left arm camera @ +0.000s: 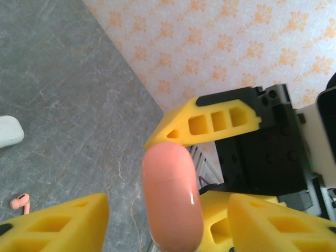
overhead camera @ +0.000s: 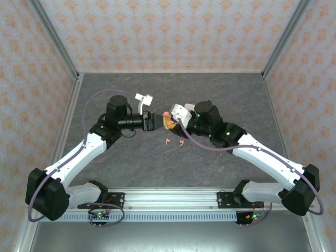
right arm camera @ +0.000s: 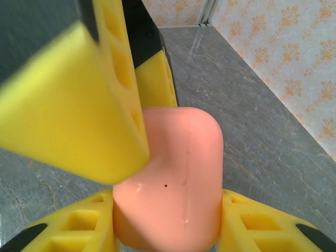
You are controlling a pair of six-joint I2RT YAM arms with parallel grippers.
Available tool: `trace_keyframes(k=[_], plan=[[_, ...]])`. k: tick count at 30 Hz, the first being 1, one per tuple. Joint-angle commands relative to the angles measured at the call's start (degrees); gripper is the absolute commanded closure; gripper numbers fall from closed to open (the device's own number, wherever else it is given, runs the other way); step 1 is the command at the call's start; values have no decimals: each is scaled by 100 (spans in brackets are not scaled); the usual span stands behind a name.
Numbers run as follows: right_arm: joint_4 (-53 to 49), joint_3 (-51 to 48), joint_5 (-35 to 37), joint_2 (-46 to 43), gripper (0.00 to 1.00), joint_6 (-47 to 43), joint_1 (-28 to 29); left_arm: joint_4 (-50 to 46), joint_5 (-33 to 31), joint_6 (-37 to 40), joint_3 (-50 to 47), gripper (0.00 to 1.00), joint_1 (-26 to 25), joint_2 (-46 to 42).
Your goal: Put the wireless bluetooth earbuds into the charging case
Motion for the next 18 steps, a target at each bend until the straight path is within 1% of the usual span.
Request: trace_keyframes(k=[1,2,4,9,12,14,17,18], plan=[[180,24,-34,-88,60,-102,5,-85,228,114,191,47,-72,22],[176,25,-16,-93,60,-110,5,-110,242,274,201,51,-79,15],[178,24,-15,-91,60,-111,6,-192,248,348,217,59,-91,15],[169,33,-96,-73,60,-129,11,-209,261,373,218,70,-124,21],[105,56,-87,-46,60,-137,6,-207,261,383,218,75,-137,17],[26,90,-66,-31,57,-113,6,-210,222,399,217,77,-136,2],[-213,172,-49,-48,52,-38,-2,-243,87,468,201,78,-145,-47],[-275,197,-15,-66,48,10,-3,-244,-2,490,184,78,-140,-80]])
